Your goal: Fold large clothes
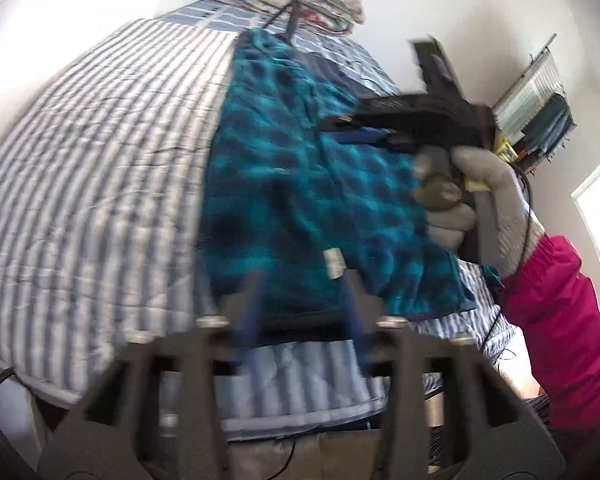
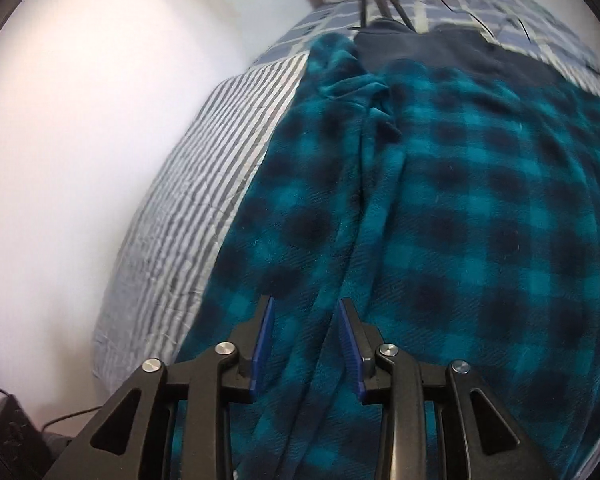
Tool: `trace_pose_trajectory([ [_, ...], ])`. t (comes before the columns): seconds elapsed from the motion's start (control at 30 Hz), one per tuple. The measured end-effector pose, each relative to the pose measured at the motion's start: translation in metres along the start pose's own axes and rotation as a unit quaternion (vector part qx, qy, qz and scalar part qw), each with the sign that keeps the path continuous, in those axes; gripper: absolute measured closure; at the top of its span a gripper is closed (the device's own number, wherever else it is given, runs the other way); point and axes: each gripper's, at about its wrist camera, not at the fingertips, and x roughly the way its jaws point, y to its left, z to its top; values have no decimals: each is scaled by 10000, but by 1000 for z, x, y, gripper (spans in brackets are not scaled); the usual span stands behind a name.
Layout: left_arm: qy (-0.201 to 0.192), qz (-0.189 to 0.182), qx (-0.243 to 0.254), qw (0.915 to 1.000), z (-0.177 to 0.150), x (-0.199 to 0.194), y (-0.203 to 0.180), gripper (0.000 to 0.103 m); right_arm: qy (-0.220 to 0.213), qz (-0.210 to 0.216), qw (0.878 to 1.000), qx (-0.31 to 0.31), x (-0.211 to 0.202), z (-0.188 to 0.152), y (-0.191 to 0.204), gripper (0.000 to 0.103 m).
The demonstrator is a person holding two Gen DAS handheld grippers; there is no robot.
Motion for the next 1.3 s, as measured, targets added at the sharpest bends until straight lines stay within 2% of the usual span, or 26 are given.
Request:
trace_pose_trajectory([
  [0.13, 125, 355, 592, 9975, -4, 24, -31, 54, -67, -193, 9998, 53, 6, 15, -3, 59],
  [0.27, 402, 601, 643, 9953, -10, 52, -30, 58, -105, -226, 9995, 178, 18, 40, -8, 58],
  [0.33, 529, 647, 587, 9948, -14, 66, -25, 71, -111, -348, 9993, 95, 27, 50, -5, 58],
  [0.4, 639, 620, 602, 9942, -20, 76, -24, 79, -99, -446, 9990, -37, 38, 60, 1, 58],
  [0.47, 644, 610, 709, 9935, -24, 81, -26, 87, -63, -667, 9975, -241, 47, 66, 8, 58],
  [0.53, 648, 552, 758, 9935, -26, 83, -28, 100, 19, -1018, 9940, -401, 57, 70, 12, 58],
  [0.57, 653, 508, 751, 9937, -27, 84, -28, 101, 84, -1190, 9919, -442, 63, 71, 12, 58],
  [0.63, 642, 463, 725, 9942, -24, 87, -27, 103, 210, -1471, 9877, -492, 75, 74, 9, 66],
  [0.7, 607, 310, 571, 9960, -23, 82, -24, 103, 295, -1529, 9864, -527, 82, 74, 6, 90],
  [0.73, 593, 206, 457, 9970, -22, 78, -22, 103, 281, -1488, 9871, -522, 82, 73, 5, 94],
  [0.87, 500, -363, 61, 9981, -15, 58, -22, 103, 136, -1262, 9911, -397, 70, 75, 1, 99],
  [1.0, 377, -593, 265, 9972, -9, 47, -42, 103, -80, -775, 9968, -169, 46, 82, -5, 99],
  [1.03, 352, -507, 325, 9976, -9, 47, -46, 103, -117, -670, 9977, -80, 40, 84, -8, 99],
  [1.1, 128, -37, 545, 9984, -10, 45, -52, 103, -214, -559, 9982, 18, 30, 86, -14, 100],
  [1.17, 138, 214, 536, 9982, -8, 48, -48, 103, -197, -502, 9985, -43, 28, 84, -15, 99],
  [1.2, 240, 336, 534, 9977, -8, 52, -45, 91, -180, -525, 9984, -98, 29, 82, -14, 99],
  [1.23, 360, 343, 586, 9970, -9, 59, -42, 73, -152, -586, 9981, -149, 32, 82, -13, 99],
  [1.27, 410, 406, 628, 9964, -9, 64, -41, 68, -120, -640, 9977, -169, 36, 82, -11, 99],
  [1.3, 522, 547, 712, 9946, -14, 72, -40, 67, -100, -657, 9977, -152, 38, 81, -11, 99],
])
